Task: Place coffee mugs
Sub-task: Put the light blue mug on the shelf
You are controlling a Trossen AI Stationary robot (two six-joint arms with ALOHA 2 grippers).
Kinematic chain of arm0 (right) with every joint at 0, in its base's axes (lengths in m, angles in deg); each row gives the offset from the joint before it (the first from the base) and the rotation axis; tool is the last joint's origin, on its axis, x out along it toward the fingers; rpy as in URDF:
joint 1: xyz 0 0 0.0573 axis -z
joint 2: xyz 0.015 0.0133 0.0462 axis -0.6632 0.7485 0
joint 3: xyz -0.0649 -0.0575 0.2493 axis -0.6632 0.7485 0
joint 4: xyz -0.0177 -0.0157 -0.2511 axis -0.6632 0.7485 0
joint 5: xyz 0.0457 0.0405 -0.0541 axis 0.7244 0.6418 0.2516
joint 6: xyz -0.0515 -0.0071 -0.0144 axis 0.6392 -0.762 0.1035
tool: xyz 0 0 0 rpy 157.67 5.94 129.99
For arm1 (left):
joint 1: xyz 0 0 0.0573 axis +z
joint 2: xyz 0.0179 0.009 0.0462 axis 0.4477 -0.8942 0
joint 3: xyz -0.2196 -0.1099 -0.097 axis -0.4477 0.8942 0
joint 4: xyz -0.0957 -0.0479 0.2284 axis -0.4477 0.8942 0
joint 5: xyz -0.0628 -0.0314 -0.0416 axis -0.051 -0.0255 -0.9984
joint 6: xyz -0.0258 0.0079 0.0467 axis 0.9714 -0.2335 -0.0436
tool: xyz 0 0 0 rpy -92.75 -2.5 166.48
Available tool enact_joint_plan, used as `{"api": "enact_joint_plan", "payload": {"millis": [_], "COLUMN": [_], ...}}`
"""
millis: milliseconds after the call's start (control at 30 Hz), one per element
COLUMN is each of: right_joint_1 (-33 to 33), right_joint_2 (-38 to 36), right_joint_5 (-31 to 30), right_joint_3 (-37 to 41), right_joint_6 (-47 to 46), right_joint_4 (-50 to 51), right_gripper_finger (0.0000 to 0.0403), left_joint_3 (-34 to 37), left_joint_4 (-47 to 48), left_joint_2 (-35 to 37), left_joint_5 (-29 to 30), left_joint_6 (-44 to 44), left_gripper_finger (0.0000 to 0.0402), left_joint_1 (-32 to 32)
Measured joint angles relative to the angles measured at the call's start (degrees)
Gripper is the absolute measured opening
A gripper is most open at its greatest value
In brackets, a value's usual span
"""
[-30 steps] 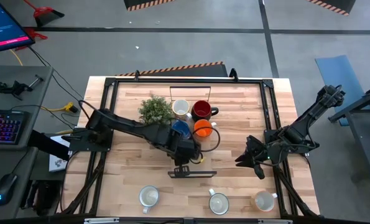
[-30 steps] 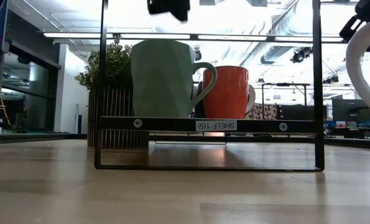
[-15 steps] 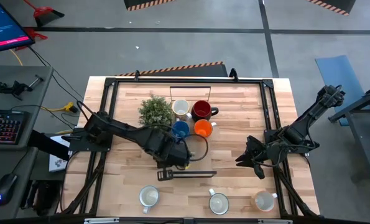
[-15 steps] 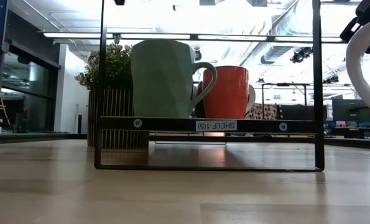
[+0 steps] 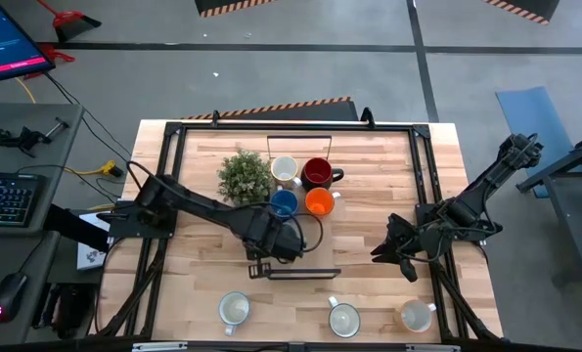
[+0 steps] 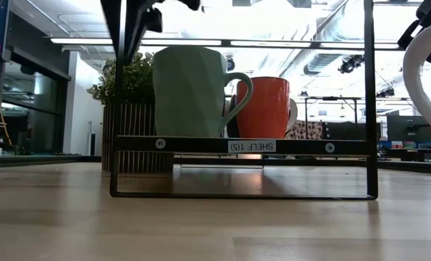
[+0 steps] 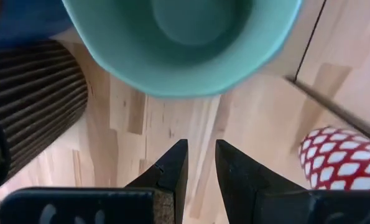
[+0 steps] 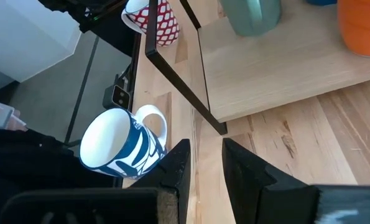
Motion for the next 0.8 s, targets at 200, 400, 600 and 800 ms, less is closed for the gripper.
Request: {"api": "enact_joint_plan", "payload": {"millis": [200,400,600,800], "right_joint_1": [0.0,0.0,0.0,0.0], "right_joint_2": [0.0,0.0,0.0,0.0], "right_joint_5": [0.0,0.7,0.7,0.7], "right_joint_3": [0.0,0.0,0.0,0.0], "right_joint_6": [0.0,-0.4,-0.1,0.0], "right_joint_4": [0.0,0.0,0.1,0.2], "right_gripper_finger": [0.0073,0.0073,0.0073,0.0073], "left_joint_3": [0.0,0.0,0.0,0.0], "left_joint_4": [-3.0,-3.2,-3.3,-3.6], "left_joint_2": [0.1,0.1,0.0,0.1], "left_joint_5": [2.1,2.1,2.5,3.3], "left_joint_6": [-1.0,-2.5,-2.6,-2.6], "left_gripper_finger": [0.0071,0.0071,0.0071,0.0071], "left_joint_1": [1.9,3.0,3.2,3.3]}}
